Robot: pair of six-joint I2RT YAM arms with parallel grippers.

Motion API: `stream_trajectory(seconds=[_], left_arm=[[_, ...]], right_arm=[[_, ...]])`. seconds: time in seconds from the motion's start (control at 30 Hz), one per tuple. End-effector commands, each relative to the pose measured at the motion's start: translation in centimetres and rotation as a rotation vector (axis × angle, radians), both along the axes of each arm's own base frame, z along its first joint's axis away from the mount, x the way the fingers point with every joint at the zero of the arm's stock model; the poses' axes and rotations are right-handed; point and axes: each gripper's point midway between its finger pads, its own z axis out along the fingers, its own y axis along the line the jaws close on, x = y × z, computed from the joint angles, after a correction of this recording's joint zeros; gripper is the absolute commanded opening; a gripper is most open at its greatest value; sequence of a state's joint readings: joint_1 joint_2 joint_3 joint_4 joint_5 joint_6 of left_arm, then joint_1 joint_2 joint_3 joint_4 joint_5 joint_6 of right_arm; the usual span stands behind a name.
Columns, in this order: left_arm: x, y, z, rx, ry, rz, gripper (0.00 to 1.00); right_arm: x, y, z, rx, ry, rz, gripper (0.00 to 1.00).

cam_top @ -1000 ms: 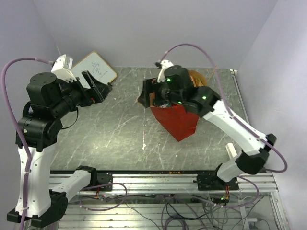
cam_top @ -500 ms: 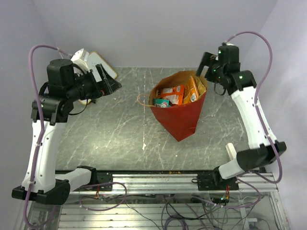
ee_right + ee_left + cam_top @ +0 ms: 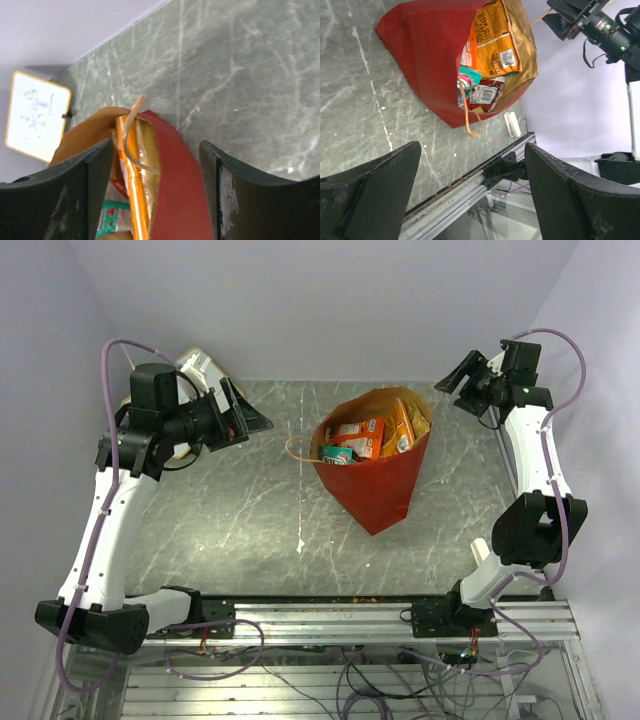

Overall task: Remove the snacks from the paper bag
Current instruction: Move the paper bag to the center of the board, then adjust the paper bag at the center of the board.

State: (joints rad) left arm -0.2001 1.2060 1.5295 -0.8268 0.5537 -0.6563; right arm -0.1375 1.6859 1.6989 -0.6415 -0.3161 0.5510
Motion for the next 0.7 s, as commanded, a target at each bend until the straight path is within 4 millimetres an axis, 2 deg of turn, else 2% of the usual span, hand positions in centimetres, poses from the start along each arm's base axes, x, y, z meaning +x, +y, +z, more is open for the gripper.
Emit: stream_trajectory(seconds=[0.0, 0.07, 0.23, 0.4, 0.47, 0.67], left_arm=[[-0.1, -2.0, 1.1, -0.122, -0.006, -0.072, 0.93], [0.0, -2.5, 0.5, -0.138, 0.021, -0.087, 0.89], [0.1, -3.7, -0.5, -0.117, 0.057, -0.101, 0.87], [-0.1, -5.7, -1.8, -0.101, 0.097, -0.130, 0.87], [-0.1, -6.5, -2.2, -0.094, 0.103, -0.141, 0.86], [-0.6, -7.9, -4.7, -0.025, 0.155, -0.147, 0.84]], right_arm=[[1.2, 2.3, 0.7, 0.093, -0.081, 0.132, 0.60], [1.5, 2.6, 0.6, 0.100, -0.088, 0.152, 0.45], [2.1, 3.1, 0.7, 0.113, -0.105, 0.193, 0.26], [1.9, 4.8, 3.0, 0.188, -0.170, 0.270, 0.16], [1.4, 5.6, 4.0, 0.222, -0.196, 0.298, 0.10], [-0.5, 7.2, 6.1, 0.218, -0.233, 0.343, 0.00]])
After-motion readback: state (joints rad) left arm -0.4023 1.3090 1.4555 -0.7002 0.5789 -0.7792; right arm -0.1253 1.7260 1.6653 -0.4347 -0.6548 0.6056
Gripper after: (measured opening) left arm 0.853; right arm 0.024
